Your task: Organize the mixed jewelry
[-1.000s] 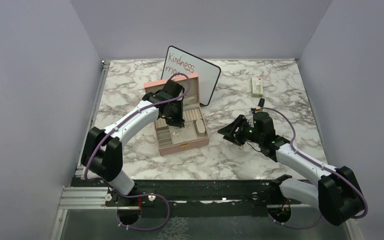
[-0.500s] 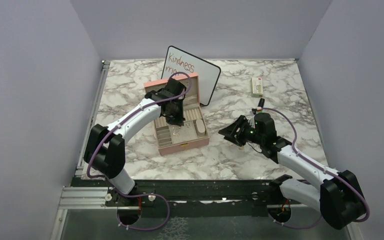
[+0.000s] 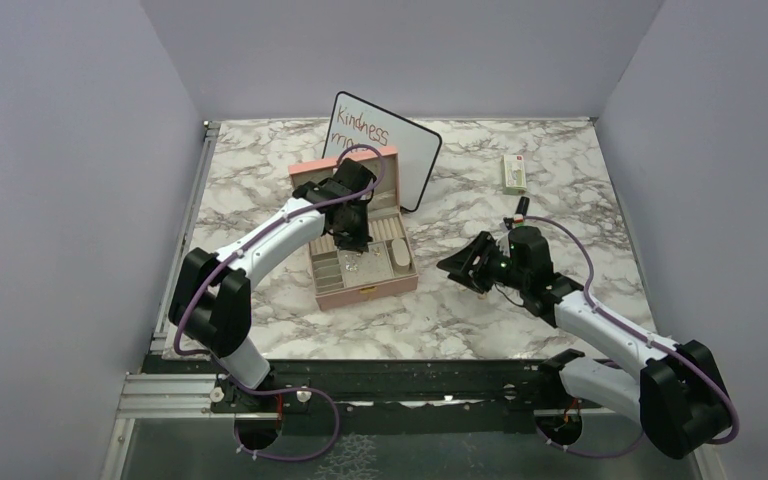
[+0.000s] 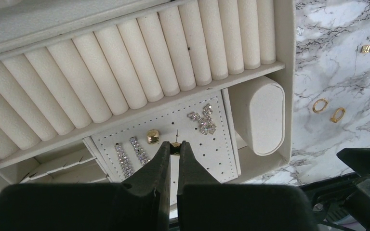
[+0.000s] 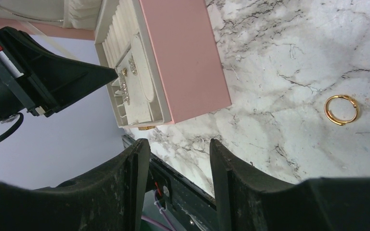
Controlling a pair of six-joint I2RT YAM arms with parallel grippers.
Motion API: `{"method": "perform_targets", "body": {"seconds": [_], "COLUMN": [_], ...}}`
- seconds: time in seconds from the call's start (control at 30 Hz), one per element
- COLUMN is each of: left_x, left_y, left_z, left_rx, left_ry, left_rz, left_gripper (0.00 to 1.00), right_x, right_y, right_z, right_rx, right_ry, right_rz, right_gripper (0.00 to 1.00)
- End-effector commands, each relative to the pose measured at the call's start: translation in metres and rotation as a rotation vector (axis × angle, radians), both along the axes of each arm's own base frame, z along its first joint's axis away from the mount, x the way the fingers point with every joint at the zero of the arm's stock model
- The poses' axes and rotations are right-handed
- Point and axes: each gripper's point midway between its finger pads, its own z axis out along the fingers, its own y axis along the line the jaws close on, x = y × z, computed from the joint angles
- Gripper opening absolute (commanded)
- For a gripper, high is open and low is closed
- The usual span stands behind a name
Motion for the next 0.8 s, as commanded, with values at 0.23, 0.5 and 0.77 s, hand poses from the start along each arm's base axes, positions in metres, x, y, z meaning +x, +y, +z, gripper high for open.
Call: {"method": "perform_targets", "body": {"seconds": [0.23,0.5,0.77], "left_x": [-0.015,-0.023,-0.017], "left_y": [-0.005,-0.003,-0.001], "left_z": [0.006,0.01,0.008], "left_rx": [-0.009,-0.02,0.003], "left_ry": [0.005,-0.001,-0.013], "left_rz": [-0.021,-0.019,-0.009], "left_gripper": [0.03,0.03,0.03], "right_x": [-0.002,-0.003,-0.004], "right_y": [-0.006,-0.005,-0.005], "right_z": [-0.007,-0.01,-0.008], "right_rx": [-0.022,-0.018,-0.013], "right_ry": [0.0,0.008,0.003], "right_rz": [-0.015,-0.009,-0.012], "right_gripper": [0.53,0.53,0.53]}}
